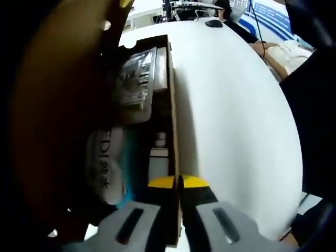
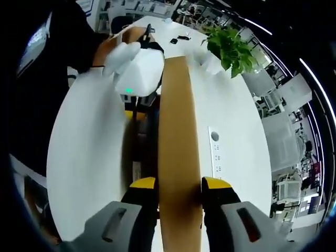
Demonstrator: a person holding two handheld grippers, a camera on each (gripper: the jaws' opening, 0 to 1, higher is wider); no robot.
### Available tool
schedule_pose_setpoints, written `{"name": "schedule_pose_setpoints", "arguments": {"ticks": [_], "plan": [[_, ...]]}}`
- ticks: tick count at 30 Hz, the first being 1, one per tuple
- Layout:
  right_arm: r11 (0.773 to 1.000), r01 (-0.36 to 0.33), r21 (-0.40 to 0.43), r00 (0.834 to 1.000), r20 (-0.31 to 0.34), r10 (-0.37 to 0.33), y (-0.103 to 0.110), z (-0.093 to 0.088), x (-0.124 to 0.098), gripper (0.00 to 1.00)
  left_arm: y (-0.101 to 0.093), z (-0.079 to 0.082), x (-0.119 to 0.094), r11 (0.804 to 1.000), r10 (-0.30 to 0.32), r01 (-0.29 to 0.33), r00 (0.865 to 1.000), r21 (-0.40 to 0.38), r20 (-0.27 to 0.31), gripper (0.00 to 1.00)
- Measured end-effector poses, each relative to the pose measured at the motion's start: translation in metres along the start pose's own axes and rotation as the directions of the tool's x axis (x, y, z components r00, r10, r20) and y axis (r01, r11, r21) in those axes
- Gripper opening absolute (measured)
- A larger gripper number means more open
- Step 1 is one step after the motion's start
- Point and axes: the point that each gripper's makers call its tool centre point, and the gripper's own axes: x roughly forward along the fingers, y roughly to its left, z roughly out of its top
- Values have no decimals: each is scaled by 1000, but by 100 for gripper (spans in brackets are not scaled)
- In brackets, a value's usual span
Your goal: Operate the shoe box by opening the lid, removing the specified soft item, and placing it in the target area until the item is outside and the box remains undamaged.
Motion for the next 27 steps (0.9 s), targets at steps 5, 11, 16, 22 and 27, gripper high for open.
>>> {"name": "schedule_pose_setpoints", "arguments": {"ticks": [5,11,16,22,27], "plan": [[1000,1,-3,1000,-12,-1,1,-1,0,32,-1,-2,6,1000,0,0,1000,20,14,2],[1000,15,5,1000,-21,-15,4,0,1,32,-3,-1,7,999,-11,10,999,31,45,2],[1000,16,2,999,-32,-16,3,-1,1,32,-3,-1,7,999,-12,11,999,43,33,2],[1000,22,2,999,-31,-22,4,-2,1,32,-4,-1,7,999,-4,3,999,35,33,2],[999,34,-14,999,-20,-34,5,-2,1,32,-4,-1,7,999,10,-11,1000,46,16,2]]}}
